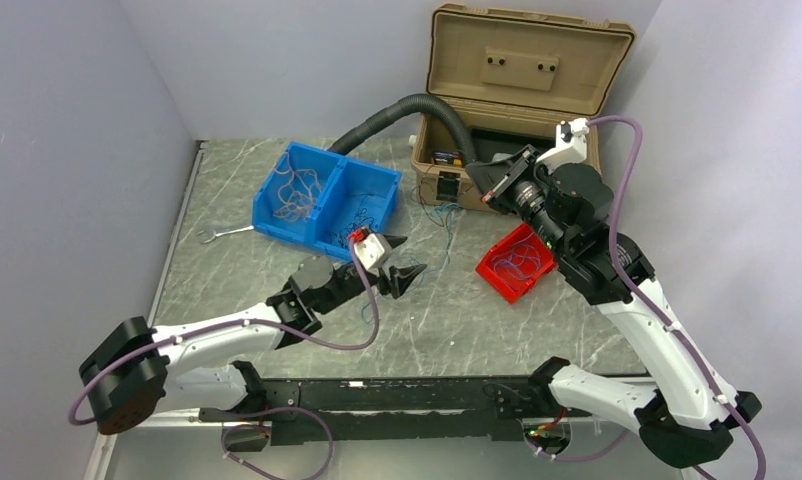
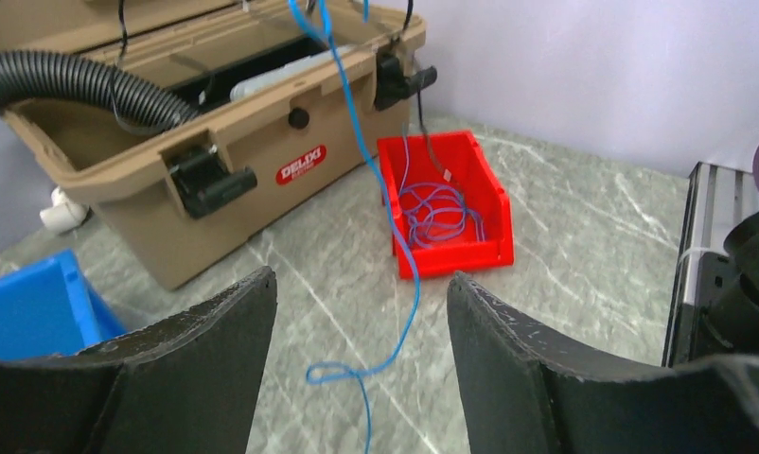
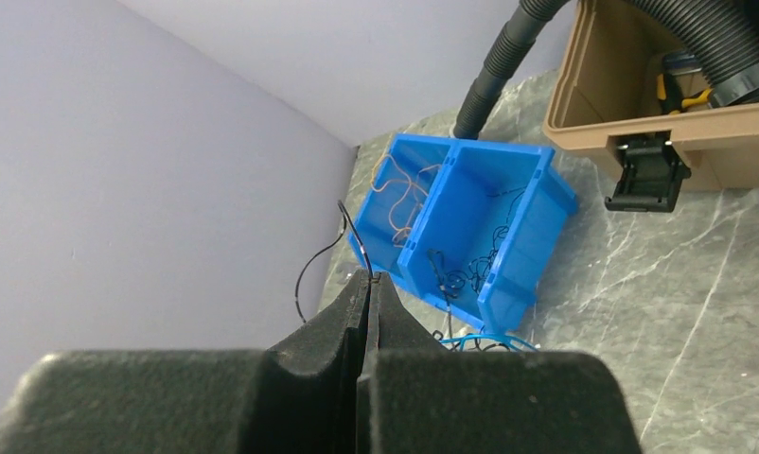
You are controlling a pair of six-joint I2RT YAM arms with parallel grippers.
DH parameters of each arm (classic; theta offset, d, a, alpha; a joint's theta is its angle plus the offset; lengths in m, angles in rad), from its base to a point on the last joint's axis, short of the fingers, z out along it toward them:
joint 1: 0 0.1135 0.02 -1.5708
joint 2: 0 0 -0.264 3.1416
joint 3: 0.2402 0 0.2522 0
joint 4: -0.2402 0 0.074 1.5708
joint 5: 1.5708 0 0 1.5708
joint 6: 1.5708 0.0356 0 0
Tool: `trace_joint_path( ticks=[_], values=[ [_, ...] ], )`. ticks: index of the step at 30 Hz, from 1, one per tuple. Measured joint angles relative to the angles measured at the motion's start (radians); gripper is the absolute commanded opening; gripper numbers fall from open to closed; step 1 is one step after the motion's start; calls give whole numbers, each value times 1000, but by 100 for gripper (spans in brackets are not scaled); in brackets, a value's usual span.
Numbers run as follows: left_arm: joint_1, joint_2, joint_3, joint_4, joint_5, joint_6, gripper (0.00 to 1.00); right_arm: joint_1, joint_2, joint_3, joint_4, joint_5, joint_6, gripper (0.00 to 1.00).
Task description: Untangle the cables
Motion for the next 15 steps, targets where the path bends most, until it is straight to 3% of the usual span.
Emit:
trace_joint_path(
  ticks=[15],
  values=[
    [-5,235,152,93,68,-72,58,0,10,0,3,-44,42,0]
  ],
)
